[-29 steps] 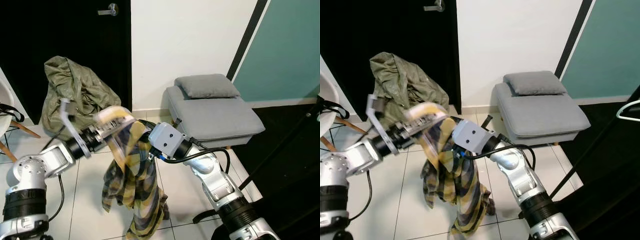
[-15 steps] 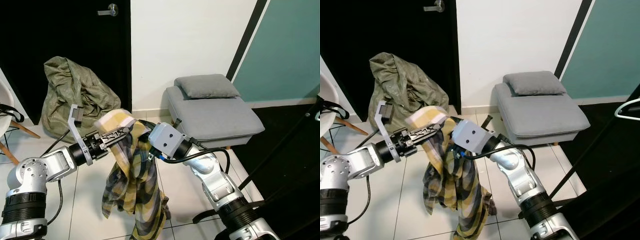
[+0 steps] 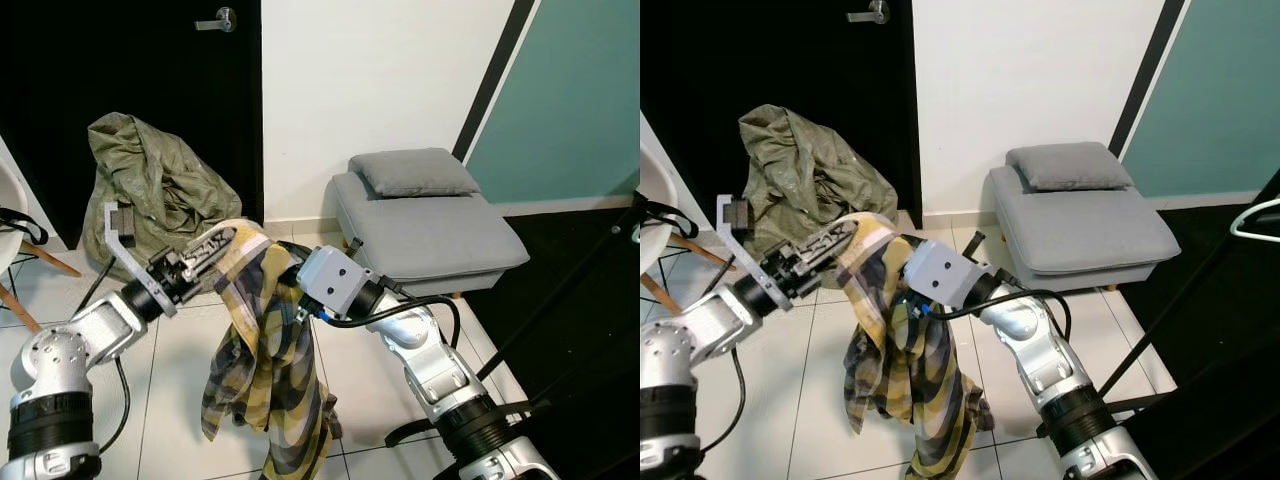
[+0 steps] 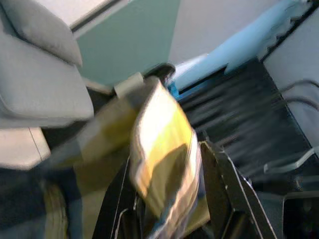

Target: Hang hanger

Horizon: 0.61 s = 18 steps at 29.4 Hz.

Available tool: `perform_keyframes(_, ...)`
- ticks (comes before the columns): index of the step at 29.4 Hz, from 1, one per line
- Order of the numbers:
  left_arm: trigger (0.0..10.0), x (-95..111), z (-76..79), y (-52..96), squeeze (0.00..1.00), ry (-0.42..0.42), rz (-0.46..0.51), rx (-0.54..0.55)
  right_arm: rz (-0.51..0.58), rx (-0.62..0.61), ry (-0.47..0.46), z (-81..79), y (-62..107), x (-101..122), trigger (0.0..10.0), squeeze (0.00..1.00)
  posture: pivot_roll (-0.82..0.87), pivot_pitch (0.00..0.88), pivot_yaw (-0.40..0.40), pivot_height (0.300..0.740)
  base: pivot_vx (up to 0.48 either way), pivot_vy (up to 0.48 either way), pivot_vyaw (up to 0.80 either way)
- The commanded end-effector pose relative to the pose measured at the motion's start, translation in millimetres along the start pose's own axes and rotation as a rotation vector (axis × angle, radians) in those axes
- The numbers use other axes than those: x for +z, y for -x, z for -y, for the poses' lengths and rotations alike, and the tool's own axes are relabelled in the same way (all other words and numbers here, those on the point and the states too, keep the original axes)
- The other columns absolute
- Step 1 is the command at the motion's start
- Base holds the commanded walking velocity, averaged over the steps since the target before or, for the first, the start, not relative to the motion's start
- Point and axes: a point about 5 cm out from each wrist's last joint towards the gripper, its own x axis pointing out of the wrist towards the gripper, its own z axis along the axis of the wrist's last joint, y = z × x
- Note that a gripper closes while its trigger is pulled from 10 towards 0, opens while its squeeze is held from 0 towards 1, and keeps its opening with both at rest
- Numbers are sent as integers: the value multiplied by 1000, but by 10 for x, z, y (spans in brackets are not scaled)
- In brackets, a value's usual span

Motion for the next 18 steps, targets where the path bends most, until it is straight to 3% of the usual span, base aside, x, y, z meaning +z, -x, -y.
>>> perform_keyframes(1, 10000, -87, 29, 3, 0, -9, -48, -24, 36, -7, 7, 16, -10, 69, 0, 0, 10, 209, -22, 740, 0, 0, 0)
perform_keyframes(4, 10000, -138, 22, 3, 0, 2, -60, -18, 35, -8, 7, 21, -11, 68, 0, 0, 8, 209, -21, 740, 0, 0, 0)
perform_keyframes(5, 3059, -143, 3, 1, 0, 1, -52, -2, 35, -8, 7, 21, -11, 66, 0, 0, 8, 210, -21, 740, 0, 0, 0)
perform_keyframes(6, 0, -124, -21, -3, 0, -3, -29, 16, 35, -7, 6, 18, -9, 65, 0, 0, 8, 210, -22, 740, 0, 0, 0)
perform_keyframes(11, 0, -110, -36, -5, 0, -8, -13, 27, 34, -7, 6, 16, -8, 64, 0, 0, 8, 210, -22, 740, 0, 0, 0)
perform_keyframes(18, 0, 61, -74, -31, 0, -32, 123, 53, 31, -7, 5, 18, -3, 51, 0, 0, 8, 210, -21, 740, 0, 0, 0)
